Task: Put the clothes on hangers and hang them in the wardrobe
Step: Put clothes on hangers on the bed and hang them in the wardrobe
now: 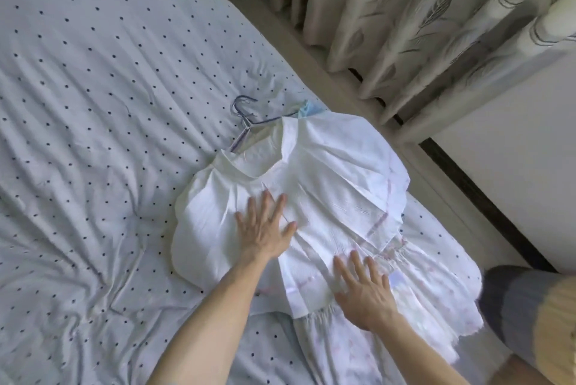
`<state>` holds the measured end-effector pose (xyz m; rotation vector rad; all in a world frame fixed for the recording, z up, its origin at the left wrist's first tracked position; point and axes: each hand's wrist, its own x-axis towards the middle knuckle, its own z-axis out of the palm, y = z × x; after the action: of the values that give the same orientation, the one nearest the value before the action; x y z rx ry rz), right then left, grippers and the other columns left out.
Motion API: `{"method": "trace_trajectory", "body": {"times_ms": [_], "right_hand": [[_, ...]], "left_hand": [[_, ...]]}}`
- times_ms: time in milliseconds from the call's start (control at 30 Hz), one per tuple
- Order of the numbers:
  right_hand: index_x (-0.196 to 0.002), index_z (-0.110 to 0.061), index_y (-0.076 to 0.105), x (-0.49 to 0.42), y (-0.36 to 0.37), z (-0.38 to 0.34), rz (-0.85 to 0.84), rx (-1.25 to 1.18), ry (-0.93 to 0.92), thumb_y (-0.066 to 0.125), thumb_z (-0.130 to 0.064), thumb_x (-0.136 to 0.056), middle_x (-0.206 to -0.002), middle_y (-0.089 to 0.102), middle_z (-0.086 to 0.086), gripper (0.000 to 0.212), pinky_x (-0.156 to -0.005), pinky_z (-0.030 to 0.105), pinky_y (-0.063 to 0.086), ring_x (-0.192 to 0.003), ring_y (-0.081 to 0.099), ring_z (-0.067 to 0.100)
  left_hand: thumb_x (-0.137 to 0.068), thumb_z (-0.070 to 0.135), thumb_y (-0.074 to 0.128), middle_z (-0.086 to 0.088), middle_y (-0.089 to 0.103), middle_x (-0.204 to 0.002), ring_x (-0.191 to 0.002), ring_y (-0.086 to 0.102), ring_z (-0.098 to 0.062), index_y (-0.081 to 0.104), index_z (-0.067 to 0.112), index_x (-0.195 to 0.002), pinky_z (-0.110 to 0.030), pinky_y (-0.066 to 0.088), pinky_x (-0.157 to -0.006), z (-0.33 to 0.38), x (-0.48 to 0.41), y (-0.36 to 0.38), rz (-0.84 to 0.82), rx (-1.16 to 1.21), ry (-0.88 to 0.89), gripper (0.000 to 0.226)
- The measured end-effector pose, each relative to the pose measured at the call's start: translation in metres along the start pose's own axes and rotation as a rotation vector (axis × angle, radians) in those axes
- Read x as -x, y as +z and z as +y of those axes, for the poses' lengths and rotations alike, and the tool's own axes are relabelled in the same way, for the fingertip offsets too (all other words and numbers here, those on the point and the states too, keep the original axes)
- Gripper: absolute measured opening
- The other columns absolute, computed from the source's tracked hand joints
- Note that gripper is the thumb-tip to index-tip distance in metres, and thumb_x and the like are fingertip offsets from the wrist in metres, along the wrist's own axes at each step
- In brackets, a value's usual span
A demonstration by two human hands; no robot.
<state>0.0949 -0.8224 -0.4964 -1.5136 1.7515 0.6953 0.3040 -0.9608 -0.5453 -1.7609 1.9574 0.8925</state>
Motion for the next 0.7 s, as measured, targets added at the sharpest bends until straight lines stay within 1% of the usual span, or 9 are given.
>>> {"method": "trace_trajectory", "body": {"times_ms": [100,200,300,333,400,467,533,633,700], "right_hand": [[-0.152,-0.04,0.007,0.011,-0.016,0.003,-0.017,-0.031,-0.017,0.034,-0.047,-0.1,-0.165,-0.007,-0.002,0.06,-0.12,0.053,0.014,-0.152,-0.005,0.03],[-0.156,-0.037,0.011,0.034,-0.029,0.016,0.015,-0.108,-0.007,0.037,-0.046,-0.101,-0.167,-0.007,0.001,0.062,-0.123,0.047,0.006,-0.153,-0.005,0.024],[-0.156,-0.036,0.016,0.062,-0.036,0.039,0.08,-0.172,0.02,0.036,-0.048,-0.101,-0.167,-0.001,0.002,0.06,-0.124,0.044,0.008,-0.154,-0.001,0.022],[-0.156,-0.036,0.019,0.076,-0.039,0.05,0.11,-0.191,0.032,0.036,-0.048,-0.101,-0.167,0.002,0.002,0.059,-0.124,0.043,0.01,-0.154,0.001,0.022],[-0.155,-0.035,0.024,0.108,-0.046,0.072,0.193,-0.246,0.059,0.037,-0.048,-0.101,-0.166,0.01,0.001,0.057,-0.123,0.039,0.015,-0.153,0.007,0.021],[-0.154,-0.035,0.028,0.144,-0.051,0.098,0.299,-0.315,0.093,0.038,-0.047,-0.102,-0.165,0.017,-0.002,0.054,-0.121,0.034,0.019,-0.153,0.012,0.019],[-0.152,-0.036,0.032,0.183,-0.052,0.127,0.419,-0.377,0.136,0.038,-0.047,-0.102,-0.163,0.024,-0.004,0.051,-0.12,0.03,0.02,-0.152,0.016,0.016],[-0.148,-0.039,0.039,0.245,-0.041,0.169,0.618,-0.493,0.225,0.04,-0.049,-0.102,-0.159,0.031,-0.01,0.048,-0.119,0.025,0.019,-0.15,0.021,0.01],[-0.143,-0.041,0.047,0.292,-0.024,0.195,0.771,-0.589,0.299,0.044,-0.048,-0.101,-0.155,0.036,-0.016,0.043,-0.119,0.023,0.019,-0.148,0.024,0.006]], "left_hand": [[-0.095,0.071,0.022,0.006,-0.02,-0.165,-0.153,-0.009,-0.032,-0.012,0.043,-0.155,-0.062,0.002,-0.119,0.002,0.011,0.001,-0.089,-0.076,0.007,0.074],[-0.097,0.066,0.028,0.004,-0.016,-0.166,-0.154,-0.003,-0.03,-0.007,0.041,-0.157,-0.058,0.007,-0.119,0.008,0.025,-0.017,-0.155,-0.114,0.015,0.074],[-0.098,0.062,0.03,0.001,-0.008,-0.167,-0.153,0.006,-0.029,0.005,0.038,-0.158,-0.056,0.015,-0.118,0.019,0.046,-0.035,-0.245,-0.212,0.003,0.07],[-0.098,0.061,0.032,0.0,-0.003,-0.167,-0.152,0.01,-0.028,0.01,0.036,-0.158,-0.055,0.018,-0.118,0.027,0.055,-0.041,-0.271,-0.251,0.002,0.068],[-0.098,0.056,0.036,-0.002,0.012,-0.166,-0.149,0.02,-0.027,0.02,0.034,-0.157,-0.052,0.024,-0.115,0.048,0.077,-0.051,-0.291,-0.293,0.026,0.064],[-0.098,0.053,0.037,-0.002,0.025,-0.162,-0.146,0.028,-0.026,0.025,0.033,-0.155,-0.05,0.026,-0.113,0.081,0.1,-0.062,-0.296,-0.313,0.086,0.062],[-0.097,0.053,0.036,-0.003,0.032,-0.159,-0.144,0.031,-0.027,0.027,0.032,-0.155,-0.049,0.026,-0.113,0.124,0.124,-0.07,-0.28,-0.355,0.174,0.062],[-0.096,0.052,0.036,-0.004,0.051,-0.146,-0.136,0.044,-0.028,0.04,0.031,-0.149,-0.045,0.035,-0.109,0.201,0.163,-0.072,-0.212,-0.382,0.368,0.056],[-0.098,0.049,0.037,-0.003,0.055,-0.143,-0.134,0.047,-0.028,0.043,0.029,-0.147,-0.041,0.039,-0.108,0.262,0.199,-0.065,-0.19,-0.393,0.524,0.054]]}}
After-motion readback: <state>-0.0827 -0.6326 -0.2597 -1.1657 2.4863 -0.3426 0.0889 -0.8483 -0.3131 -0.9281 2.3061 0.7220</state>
